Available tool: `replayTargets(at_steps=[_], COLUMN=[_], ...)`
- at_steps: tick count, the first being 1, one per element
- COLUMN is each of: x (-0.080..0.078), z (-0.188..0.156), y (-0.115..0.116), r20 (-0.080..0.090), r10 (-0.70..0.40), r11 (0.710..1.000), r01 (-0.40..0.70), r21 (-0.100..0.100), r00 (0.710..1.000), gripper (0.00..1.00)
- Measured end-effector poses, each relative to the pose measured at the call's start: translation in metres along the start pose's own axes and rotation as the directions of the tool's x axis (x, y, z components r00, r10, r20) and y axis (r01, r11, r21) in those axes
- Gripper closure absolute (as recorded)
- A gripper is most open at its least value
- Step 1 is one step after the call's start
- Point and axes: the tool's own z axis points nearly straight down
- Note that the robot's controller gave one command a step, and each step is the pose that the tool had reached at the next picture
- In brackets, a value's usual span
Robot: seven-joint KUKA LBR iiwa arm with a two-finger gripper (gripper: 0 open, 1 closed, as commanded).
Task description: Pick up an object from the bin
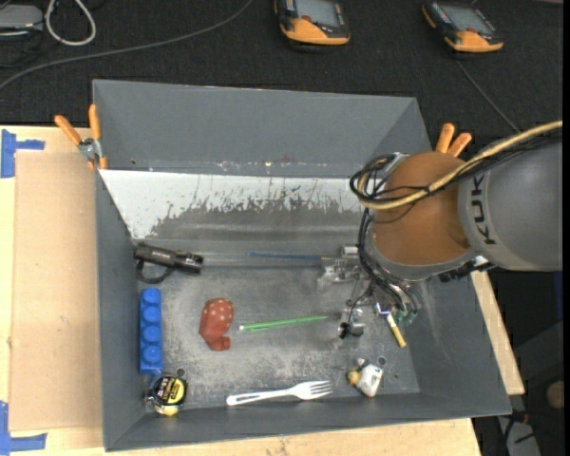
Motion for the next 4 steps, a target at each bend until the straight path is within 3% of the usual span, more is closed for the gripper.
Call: replayTargets(at_steps=[1,2,3,4], x=[0.02,0.031,0.024,0.024], z=[0.001,0.031,0.029,0.029], y=[0.06,0.024,0.046,0.046], r20=[-0.007,0.004,0.004,0.004], r10=[-0.019,0.061,0.136,0.136], r11=[1.0,0.998,0.991,0.991], r01=[0.019,-0.061,-0.136,-0.136], r21=[-0.002,0.003,-0.003,-0.003], r00=[1.0,0.998,0.991,0.991], gripper=[0.0,0.0,1.0,1.0])
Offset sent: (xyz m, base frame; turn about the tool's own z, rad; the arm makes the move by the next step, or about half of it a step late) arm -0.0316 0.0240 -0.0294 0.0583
